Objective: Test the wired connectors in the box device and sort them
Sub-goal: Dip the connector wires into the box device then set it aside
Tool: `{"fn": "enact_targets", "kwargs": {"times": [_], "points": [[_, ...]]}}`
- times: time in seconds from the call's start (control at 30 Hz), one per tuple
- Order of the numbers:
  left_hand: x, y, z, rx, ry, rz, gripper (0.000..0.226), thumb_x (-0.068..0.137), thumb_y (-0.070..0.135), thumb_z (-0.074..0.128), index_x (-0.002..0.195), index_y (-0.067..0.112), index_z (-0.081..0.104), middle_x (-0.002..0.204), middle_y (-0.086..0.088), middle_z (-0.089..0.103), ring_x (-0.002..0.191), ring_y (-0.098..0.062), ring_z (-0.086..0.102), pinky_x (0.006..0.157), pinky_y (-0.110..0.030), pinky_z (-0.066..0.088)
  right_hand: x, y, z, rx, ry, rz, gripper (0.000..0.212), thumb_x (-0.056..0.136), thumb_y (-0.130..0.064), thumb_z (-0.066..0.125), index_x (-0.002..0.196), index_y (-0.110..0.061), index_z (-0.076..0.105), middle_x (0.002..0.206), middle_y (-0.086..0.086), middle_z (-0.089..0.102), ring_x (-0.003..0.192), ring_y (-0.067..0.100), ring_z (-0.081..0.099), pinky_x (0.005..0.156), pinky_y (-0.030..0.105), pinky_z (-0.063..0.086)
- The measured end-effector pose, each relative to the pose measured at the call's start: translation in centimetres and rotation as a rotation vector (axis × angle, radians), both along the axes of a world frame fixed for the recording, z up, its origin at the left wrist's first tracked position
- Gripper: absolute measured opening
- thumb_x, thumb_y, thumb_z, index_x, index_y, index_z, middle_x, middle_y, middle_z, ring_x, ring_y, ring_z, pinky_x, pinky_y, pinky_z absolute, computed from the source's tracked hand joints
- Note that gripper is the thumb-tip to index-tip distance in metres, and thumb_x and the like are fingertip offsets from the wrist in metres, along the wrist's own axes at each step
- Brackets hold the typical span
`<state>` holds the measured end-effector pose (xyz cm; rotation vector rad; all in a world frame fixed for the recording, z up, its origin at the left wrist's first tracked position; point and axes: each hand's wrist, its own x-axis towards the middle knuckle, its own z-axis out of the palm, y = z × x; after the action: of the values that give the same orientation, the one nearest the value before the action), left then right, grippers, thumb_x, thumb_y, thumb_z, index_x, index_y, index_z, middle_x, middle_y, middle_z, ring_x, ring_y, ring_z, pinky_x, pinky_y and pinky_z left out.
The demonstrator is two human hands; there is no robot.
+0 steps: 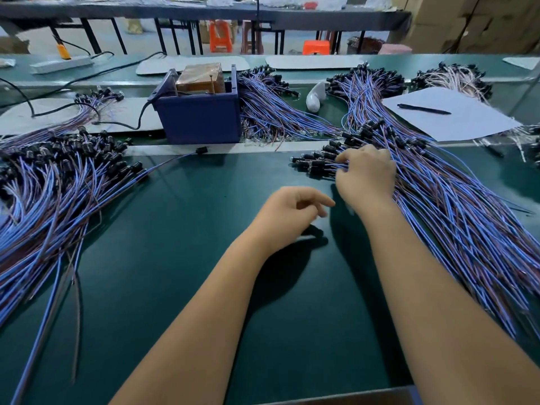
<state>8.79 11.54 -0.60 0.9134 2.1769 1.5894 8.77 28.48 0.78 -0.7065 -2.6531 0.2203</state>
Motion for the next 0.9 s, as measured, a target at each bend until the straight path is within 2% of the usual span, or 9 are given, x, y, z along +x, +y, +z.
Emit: {"fn": "enact_targets", "kwargs": {"times": [0.07,0.13,0.2,0.27,0.37,0.5,0.6,0.73,0.9], "points": [[-0.9,-0.6,0.2,0.029,0.001,0.163,0.04,0.088,-0.002,0.047,0.094,0.031,0.068,0.083,0.005,0.069,0.071,-0.013,0.057,0.072,-0.024,0.051,-0.9,-2.1,-0.1,-0.062,0.031,0.07,0.029,0.091,-0.019,0.052,0.116,-0.024,0.068,0.123,0.012,0.059,0.116,0.035,0.048,0.094,0.038,0.038],[-2.4,-1.9,0.3,0.013,0.064,0.356,0.033,0.09,0.006,0.051,0.112,0.029,0.063,0.099,0.001,0.066,0.074,-0.017,0.059,0.077,-0.034,0.053,-1.8,-4.6,-0.3,-0.19,0.069,0.166,0.029,0.091,-0.016,0.051,0.113,-0.021,0.07,0.119,0.012,0.061,0.113,0.032,0.053,0.092,0.037,0.043],[-4.1,-4.0,0.1,-0.145,0.209,0.6,0.039,0.09,0.013,0.053,0.128,0.024,0.054,0.12,-0.003,0.059,0.095,-0.023,0.059,0.086,-0.035,0.047,-2.4,-7.3,-0.5,-0.315,0.096,0.256,0.029,0.09,-0.014,0.05,0.109,-0.02,0.071,0.115,0.009,0.065,0.108,0.029,0.058,0.086,0.034,0.046],[-5.6,-6.3,-0.2,-0.309,0.293,0.813,0.047,0.089,0.014,0.053,0.136,0.018,0.049,0.134,-0.01,0.049,0.117,-0.03,0.049,0.091,-0.037,0.039,-2.8,-9.9,-0.9,-0.406,0.113,0.331,0.028,0.09,-0.014,0.049,0.106,-0.021,0.071,0.11,0.005,0.068,0.102,0.027,0.06,0.081,0.033,0.048],[-6.6,-8.9,-0.5,-0.487,0.304,1.01,0.054,0.088,0.016,0.052,0.141,0.014,0.044,0.147,-0.013,0.037,0.129,-0.037,0.032,0.099,-0.045,0.034,-3.2,-13.1,-1.7,-0.393,0.077,0.445,0.027,0.092,-0.017,0.046,0.106,-0.022,0.068,0.11,0.002,0.068,0.102,0.026,0.06,0.078,0.034,0.047],[-7.3,-10.3,-0.6,-0.564,0.194,1.078,0.071,0.089,0.019,0.05,0.153,0.02,0.021,0.163,-0.012,0.011,0.134,-0.038,0.024,0.104,-0.049,0.03,-3.7,-13.6,-2.3,-0.289,-0.006,0.483,0.027,0.095,-0.017,0.043,0.107,-0.022,0.066,0.113,0.002,0.064,0.104,0.026,0.058,0.074,0.032,0.043],[-7.7,-10.9,-0.8,-0.632,0.128,1.06,0.076,0.089,0.02,0.047,0.156,0.026,0.012,0.164,-0.012,0.008,0.133,-0.037,0.025,0.105,-0.046,0.028,-3.8,-13.1,-2.4,-0.32,-0.006,0.461,0.03,0.092,-0.012,0.041,0.106,-0.023,0.066,0.112,0.001,0.065,0.1,0.024,0.057,0.069,0.03,0.039],[-7.8,-11.4,-1.0,-0.718,0.114,1.06,0.067,0.092,0.025,0.046,0.154,0.02,0.02,0.157,-0.013,0.026,0.131,-0.037,0.027,0.104,-0.046,0.028,-3.7,-13.1,-2.5,-0.344,0.001,0.469,0.03,0.092,-0.011,0.04,0.105,-0.023,0.064,0.11,-0.001,0.064,0.096,0.022,0.057,0.07,0.032,0.044],[-7.7,-12.2,-0.7,-0.654,0.122,1.166,0.056,0.09,0.022,0.049,0.144,0.015,0.036,0.149,-0.018,0.028,0.129,-0.04,0.029,0.104,-0.047,0.031,-3.4,-13.0,-2.7,-0.354,0.019,0.495,0.028,0.094,-0.013,0.04,0.105,-0.021,0.065,0.11,-0.001,0.063,0.096,0.021,0.056,0.074,0.033,0.047]]}}
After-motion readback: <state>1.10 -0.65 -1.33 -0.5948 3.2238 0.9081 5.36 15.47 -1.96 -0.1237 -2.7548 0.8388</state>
